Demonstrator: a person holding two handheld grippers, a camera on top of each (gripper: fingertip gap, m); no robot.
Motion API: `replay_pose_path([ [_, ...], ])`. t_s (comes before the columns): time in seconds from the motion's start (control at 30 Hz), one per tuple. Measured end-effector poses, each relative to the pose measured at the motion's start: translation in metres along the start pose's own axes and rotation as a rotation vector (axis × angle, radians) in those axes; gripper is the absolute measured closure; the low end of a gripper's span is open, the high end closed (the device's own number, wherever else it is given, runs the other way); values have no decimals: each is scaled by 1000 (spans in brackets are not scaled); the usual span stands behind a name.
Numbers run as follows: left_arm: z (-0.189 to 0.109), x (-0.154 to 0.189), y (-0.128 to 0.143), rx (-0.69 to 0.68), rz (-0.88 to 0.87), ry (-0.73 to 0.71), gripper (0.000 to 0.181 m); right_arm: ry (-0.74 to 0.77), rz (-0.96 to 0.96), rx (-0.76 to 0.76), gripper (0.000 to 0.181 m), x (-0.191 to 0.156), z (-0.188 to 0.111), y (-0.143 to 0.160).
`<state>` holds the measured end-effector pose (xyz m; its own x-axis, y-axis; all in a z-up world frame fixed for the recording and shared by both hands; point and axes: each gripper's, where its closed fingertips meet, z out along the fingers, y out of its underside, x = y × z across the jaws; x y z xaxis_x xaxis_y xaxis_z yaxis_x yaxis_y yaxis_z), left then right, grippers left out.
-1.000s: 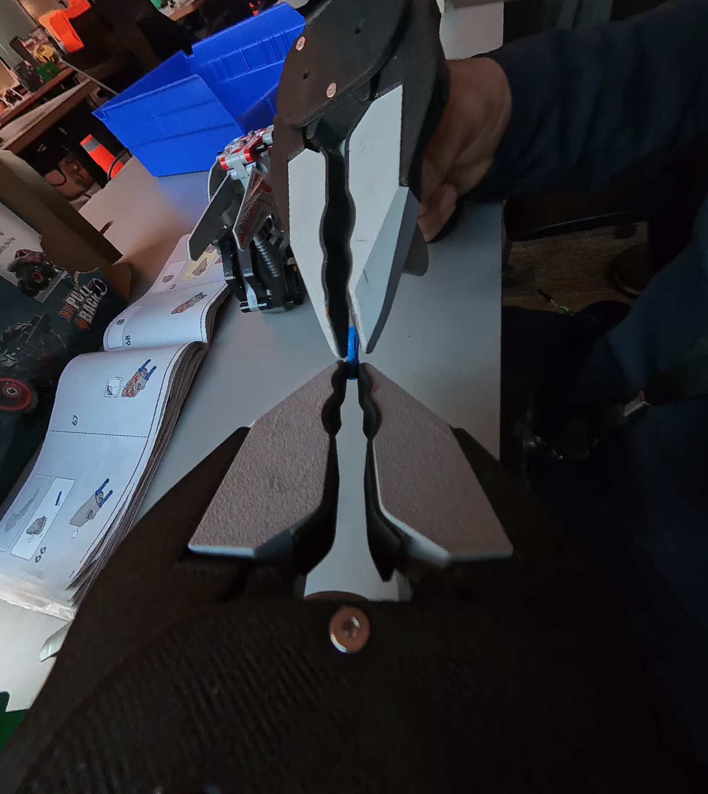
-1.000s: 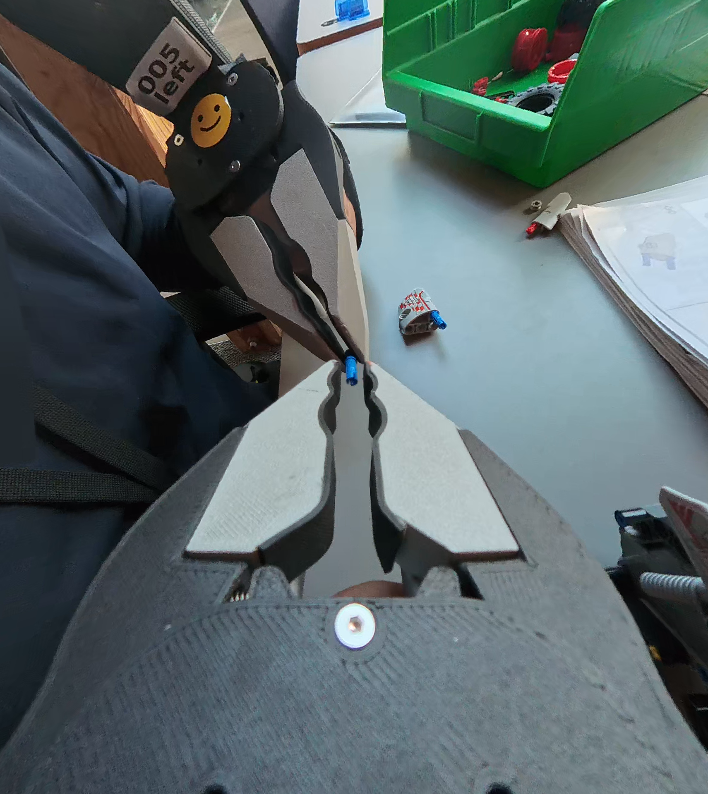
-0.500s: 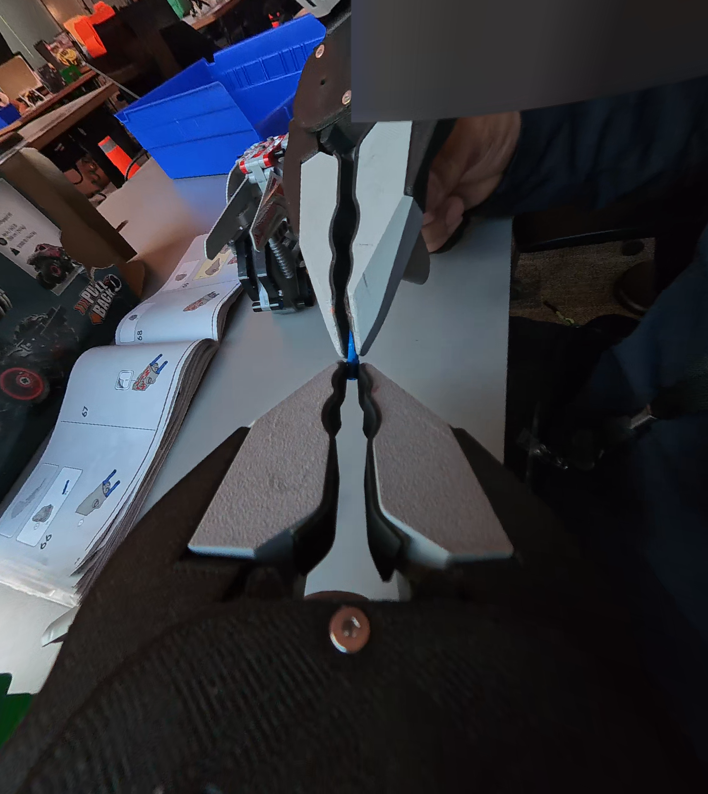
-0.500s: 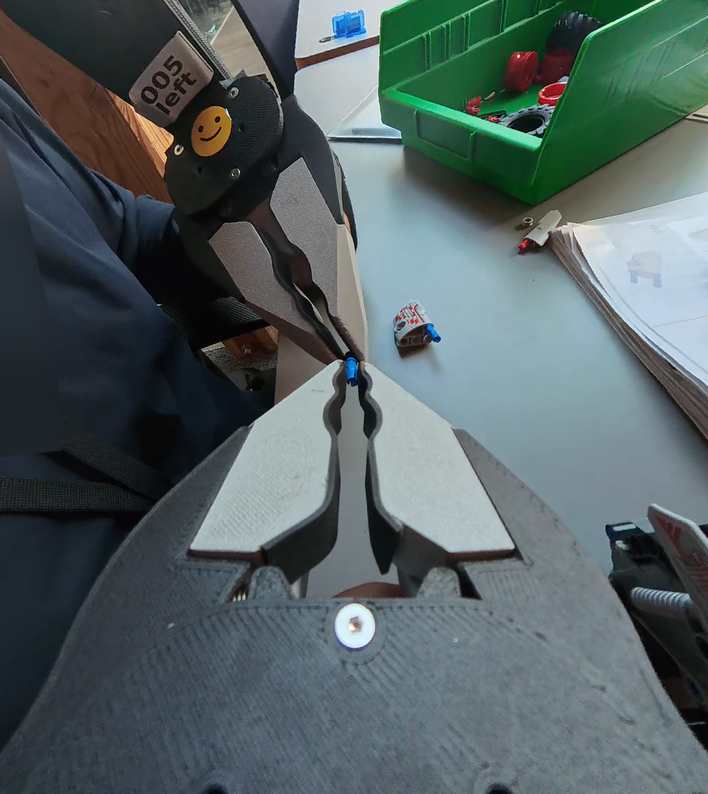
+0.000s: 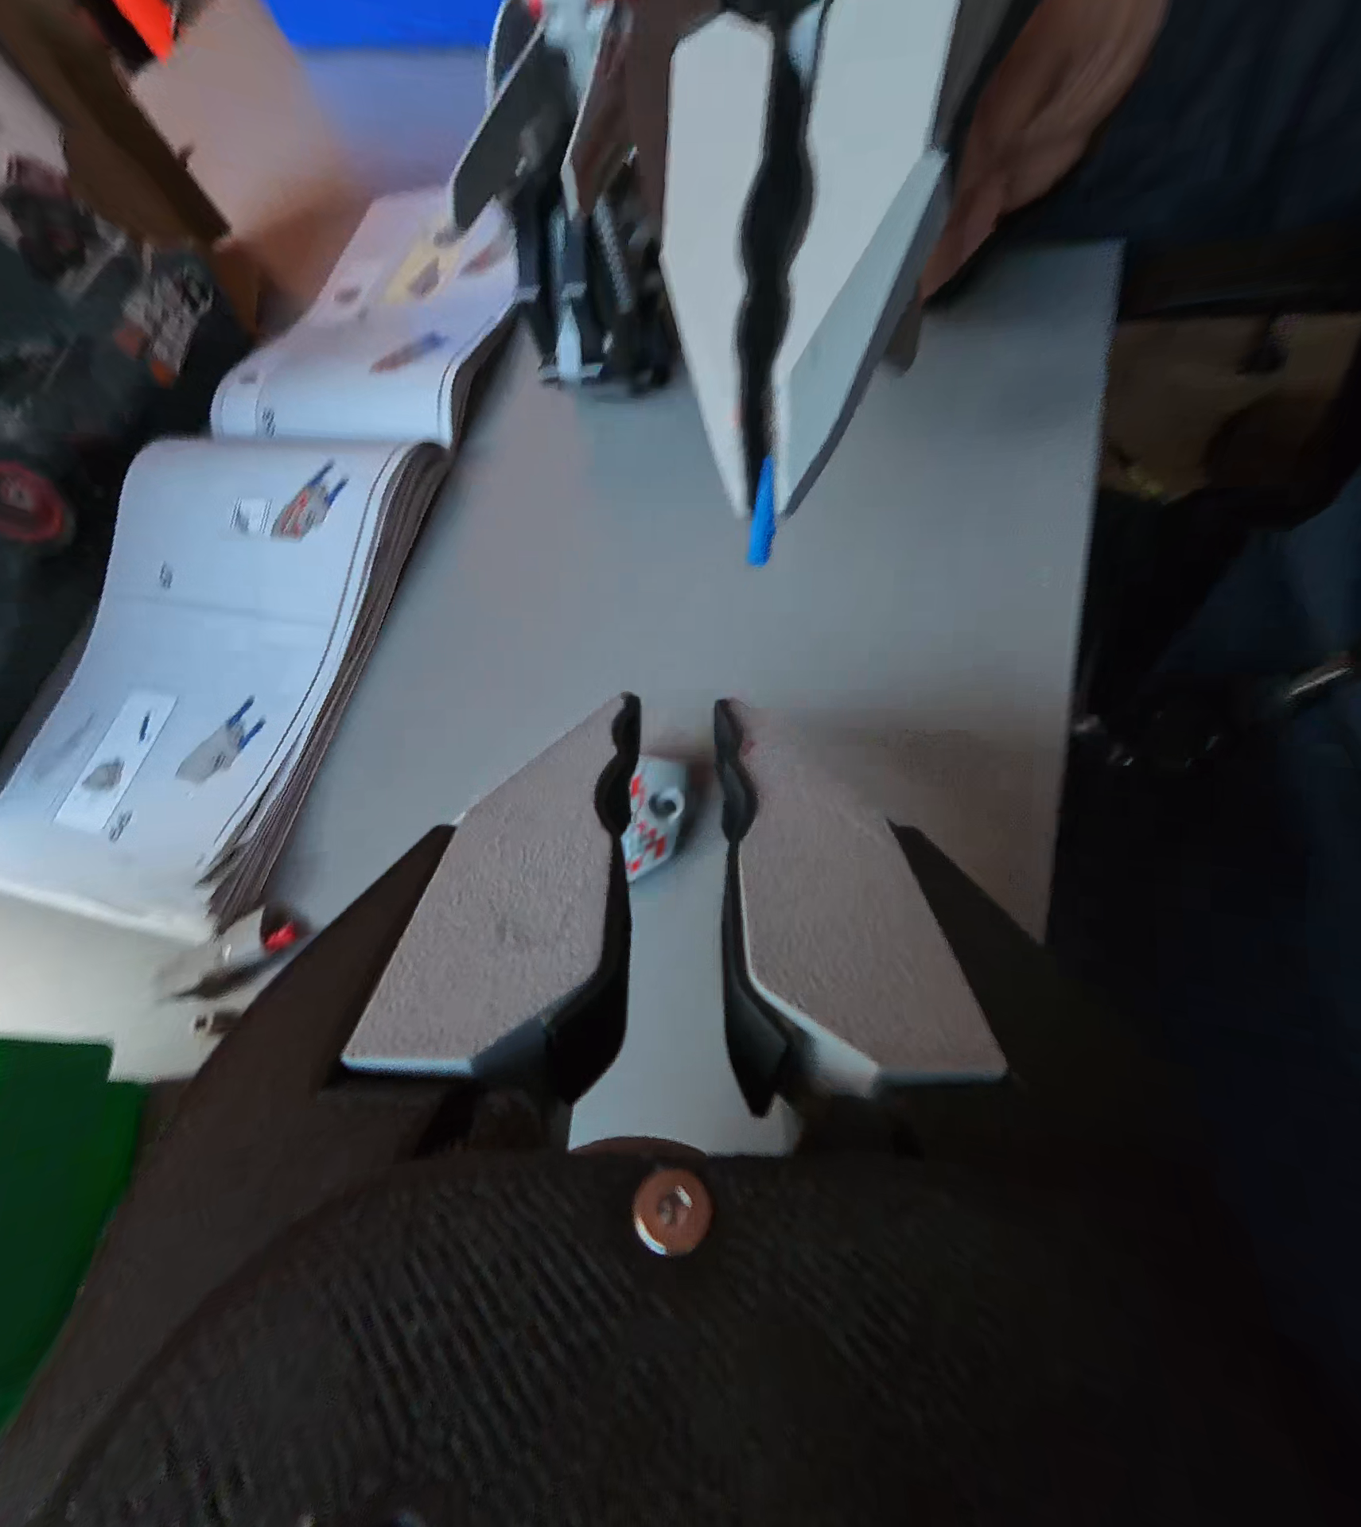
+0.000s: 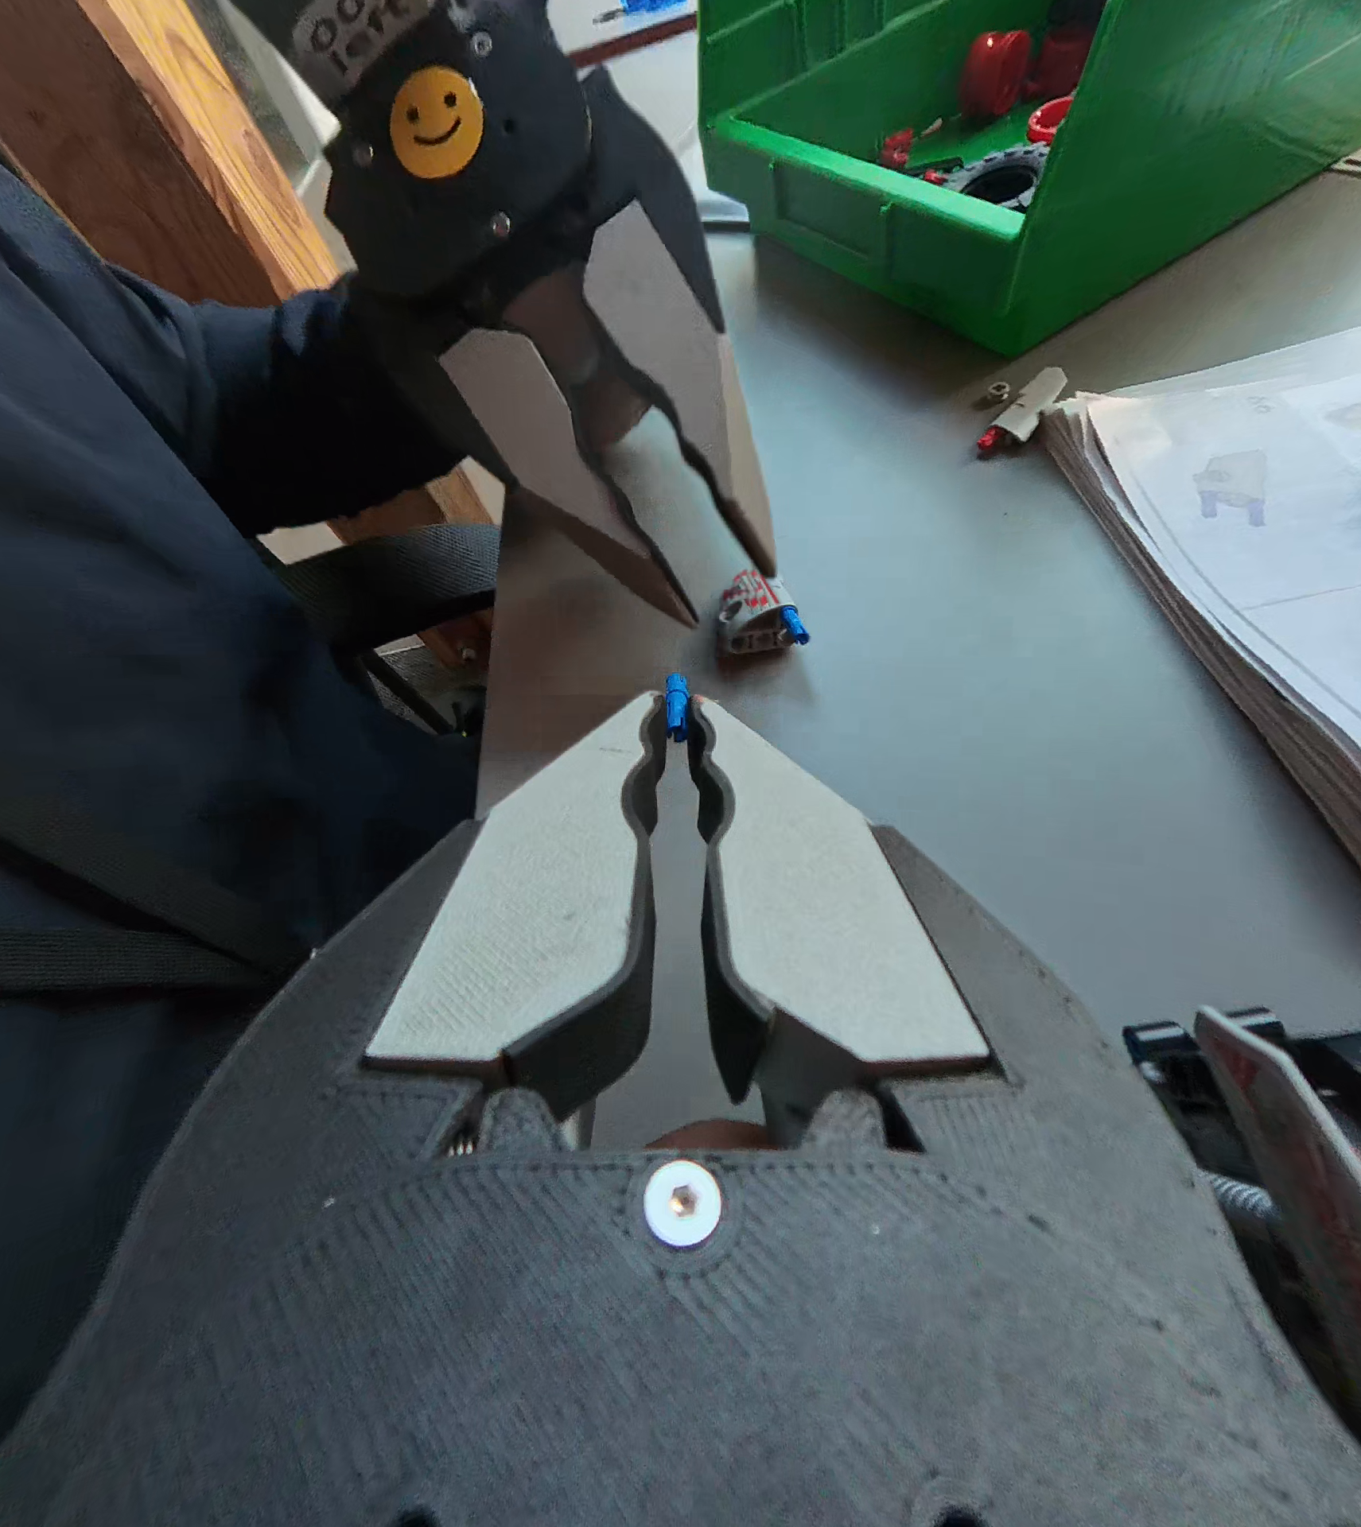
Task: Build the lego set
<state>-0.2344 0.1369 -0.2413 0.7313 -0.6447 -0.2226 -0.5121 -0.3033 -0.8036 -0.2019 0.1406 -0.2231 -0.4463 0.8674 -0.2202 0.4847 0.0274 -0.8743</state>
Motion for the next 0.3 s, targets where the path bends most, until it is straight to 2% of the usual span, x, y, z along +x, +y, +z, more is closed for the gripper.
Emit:
replay_pose_path([
  [0.07, -3, -11, 14, -63, -44, 0, 153, 8, 6, -27, 180, 5, 5, 3],
  [0.23, 0, -20, 33, -165, -31, 63, 139, 1, -1, -101, 179, 14, 20, 6],
  [0.3, 3, -17, 35, -186, -20, 109, 138, -11, 12, -119, 180, 16, 26, 6],
])
